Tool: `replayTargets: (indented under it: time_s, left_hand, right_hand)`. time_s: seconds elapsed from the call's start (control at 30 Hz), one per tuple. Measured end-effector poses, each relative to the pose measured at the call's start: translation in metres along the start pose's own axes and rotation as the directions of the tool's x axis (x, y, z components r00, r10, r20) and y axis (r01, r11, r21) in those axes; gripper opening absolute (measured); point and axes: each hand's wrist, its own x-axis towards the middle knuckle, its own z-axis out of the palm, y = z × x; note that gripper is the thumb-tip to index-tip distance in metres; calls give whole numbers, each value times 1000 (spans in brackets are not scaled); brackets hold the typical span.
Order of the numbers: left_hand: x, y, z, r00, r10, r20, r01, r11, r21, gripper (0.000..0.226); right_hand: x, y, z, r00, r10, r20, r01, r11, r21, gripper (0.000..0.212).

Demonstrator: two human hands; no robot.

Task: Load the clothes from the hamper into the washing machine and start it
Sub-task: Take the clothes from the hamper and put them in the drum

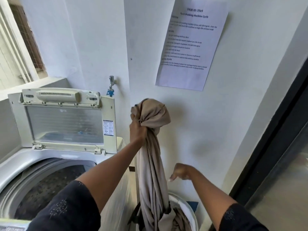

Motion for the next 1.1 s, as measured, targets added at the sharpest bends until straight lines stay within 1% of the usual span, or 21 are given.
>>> replayTargets:
  time_s: [0.03, 0.07, 0.1, 0.13, 0.17, 0.2, 0.23, 0.27, 0.33, 0.37, 0.4, 0.53, 0.63, 0.7, 0.8, 0.83, 0.9, 0.93, 1.0, 1.03, 1.1]
  left_hand:
    - [2, 13, 0, 999, 30, -13, -30, 1000, -9, 42]
    - [5, 27, -1, 997, 62, -36, -63, 998, -29, 42]
    - [7, 44, -2, 994, 92, -67, -96, 994, -57, 44]
    - [11, 61, -4, 985, 130, -113, -140, 986, -89, 49]
    - [14, 80, -9, 971, 171, -170, -192, 974, -122, 54]
    - [19, 100, -14, 951, 204, -234, -243, 957, -155, 59]
    - [24, 120, -22, 929, 217, -301, -279, 944, -179, 61]
    - [31, 137, -32, 908, 209, -364, -290, 939, -185, 62]
    - [45, 163, -55, 885, 165, -435, -261, 950, -170, 66]
    - [52, 170, -67, 880, 147, -451, -239, 959, -154, 67]
    - [58, 170, -79, 873, 132, -470, -217, 967, -131, 68]
    - [80, 140, -134, 830, 66, -553, -98, 995, -29, 68]
    - [90, 95, -176, 789, 15, -614, 24, 998, 55, 69]
    - [94, 56, -202, 769, -28, -638, 116, 989, 96, 69]
    - [95, -10, -233, 710, -157, -686, 276, 959, 66, 68]
    - [94, -32, -241, 680, -221, -699, 336, 941, 30, 67]
    - [94, -75, -255, 620, -360, -697, 440, 895, -71, 65]
    - [94, -96, -262, 586, -435, -683, 489, 862, -129, 63]
    - [96, -137, -276, 541, -563, -625, 573, 791, -215, 60]
    - [96, -159, -284, 542, -614, -573, 633, 747, -203, 61]
    - [92, -196, -295, 597, -691, -407, 752, 659, -16, 62]
  right_hand:
    - [2, -1, 18, 999, -19, 48, 14, 994, 111, 98]
    - [5, -4, 34, 995, -87, 51, 70, 961, 266, 132]
    - [16, -6, 47, 991, -130, -19, 128, 916, 380, 155]
    - [31, -9, 57, 985, -152, -81, 173, 873, 457, 164]
    - [50, -8, 70, 978, -151, -142, 202, 847, 492, 164]
    - [67, -8, 80, 967, -137, -215, 229, 837, 497, 156]
    - [69, -13, 85, 954, -123, -272, 248, 833, 495, 143]
    - [56, -28, 86, 938, -110, -328, 270, 826, 494, 122]
    - [33, -58, 78, 890, -87, -447, 332, 796, 506, 66]
    - [27, -71, 71, 866, -77, -494, 360, 782, 509, 45]
    - [24, -80, 62, 839, -61, -540, 379, 778, 502, 37]
    - [12, -103, 28, 719, -15, -695, 480, 734, 481, 35]
    - [5, -122, 8, 651, -36, -758, 540, 724, 429, 33]
    - [-11, -150, -2, 589, -122, -799, 600, 728, 332, 37]
    - [-36, -199, -1, 517, -298, -802, 684, 708, 178, 46]
    - [-41, -217, 2, 516, -339, -786, 691, 707, 148, 44]
    - [-44, -253, 12, 536, -394, -747, 662, 745, 82, 34]
    - [-41, -271, 20, 553, -416, -721, 632, 774, 37, 30]
    - [-33, -303, 39, 610, -454, -649, 557, 829, -56, 32]
    - [-29, -314, 51, 644, -462, -610, 519, 850, -95, 34]
    - [-15, -330, 79, 710, -481, -514, 472, 867, -159, 37]
